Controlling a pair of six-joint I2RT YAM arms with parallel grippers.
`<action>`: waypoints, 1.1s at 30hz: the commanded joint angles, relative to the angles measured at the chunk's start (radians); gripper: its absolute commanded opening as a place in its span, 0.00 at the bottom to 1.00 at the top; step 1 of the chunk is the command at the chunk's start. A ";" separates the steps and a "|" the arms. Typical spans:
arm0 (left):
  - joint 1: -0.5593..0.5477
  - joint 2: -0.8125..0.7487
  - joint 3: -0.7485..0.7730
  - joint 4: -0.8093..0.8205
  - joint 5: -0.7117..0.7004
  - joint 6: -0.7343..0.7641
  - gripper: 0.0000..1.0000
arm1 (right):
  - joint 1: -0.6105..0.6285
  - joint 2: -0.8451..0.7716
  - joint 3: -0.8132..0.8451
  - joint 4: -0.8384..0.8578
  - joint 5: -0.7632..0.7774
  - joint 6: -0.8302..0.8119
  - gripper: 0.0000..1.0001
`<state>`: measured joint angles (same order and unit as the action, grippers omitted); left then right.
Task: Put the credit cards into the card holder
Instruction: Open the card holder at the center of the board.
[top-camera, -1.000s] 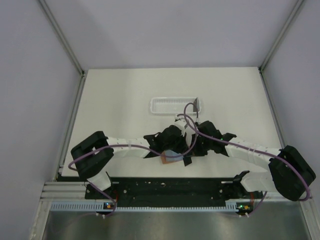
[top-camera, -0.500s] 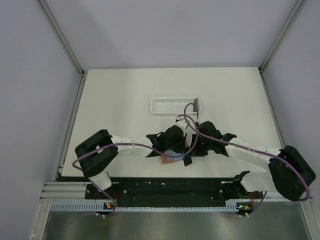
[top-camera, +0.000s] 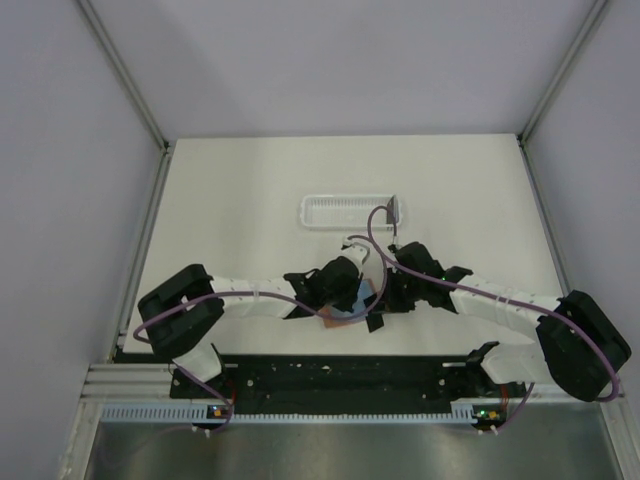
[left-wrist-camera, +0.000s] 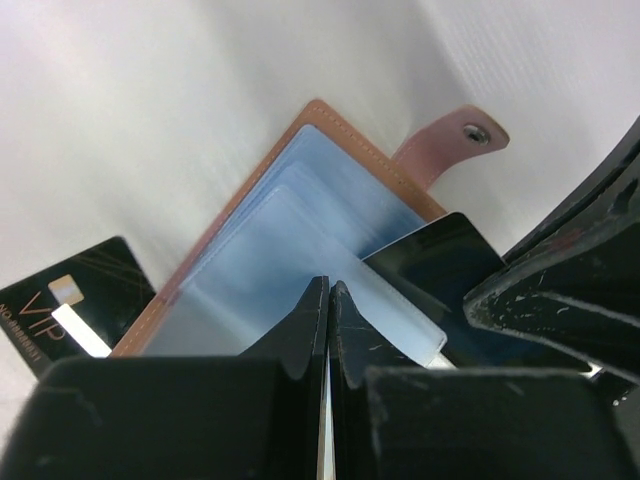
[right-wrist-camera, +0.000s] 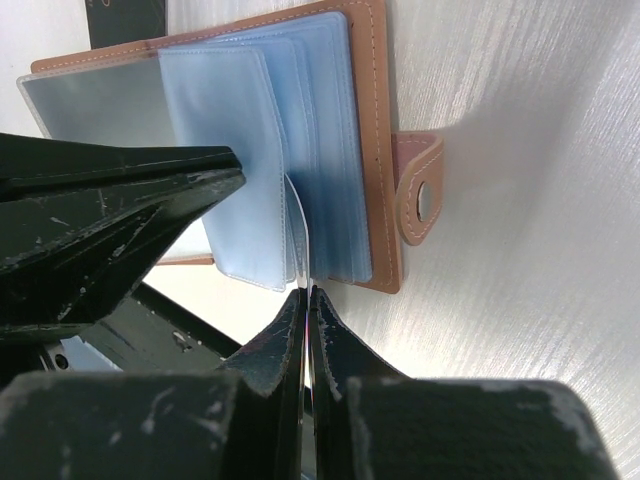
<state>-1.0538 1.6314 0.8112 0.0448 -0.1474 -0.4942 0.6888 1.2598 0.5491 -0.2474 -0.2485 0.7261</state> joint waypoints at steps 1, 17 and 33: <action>-0.002 -0.068 -0.040 -0.006 -0.032 0.005 0.00 | -0.006 0.023 -0.015 -0.003 0.035 -0.010 0.00; -0.002 -0.191 -0.208 0.020 -0.044 -0.050 0.00 | -0.008 0.007 -0.014 -0.004 0.031 -0.007 0.00; -0.002 -0.136 -0.202 0.058 -0.021 -0.064 0.00 | -0.008 -0.142 0.052 -0.112 0.063 -0.019 0.00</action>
<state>-1.0534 1.4818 0.6128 0.0761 -0.1749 -0.5510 0.6888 1.1366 0.5541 -0.3286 -0.2031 0.7250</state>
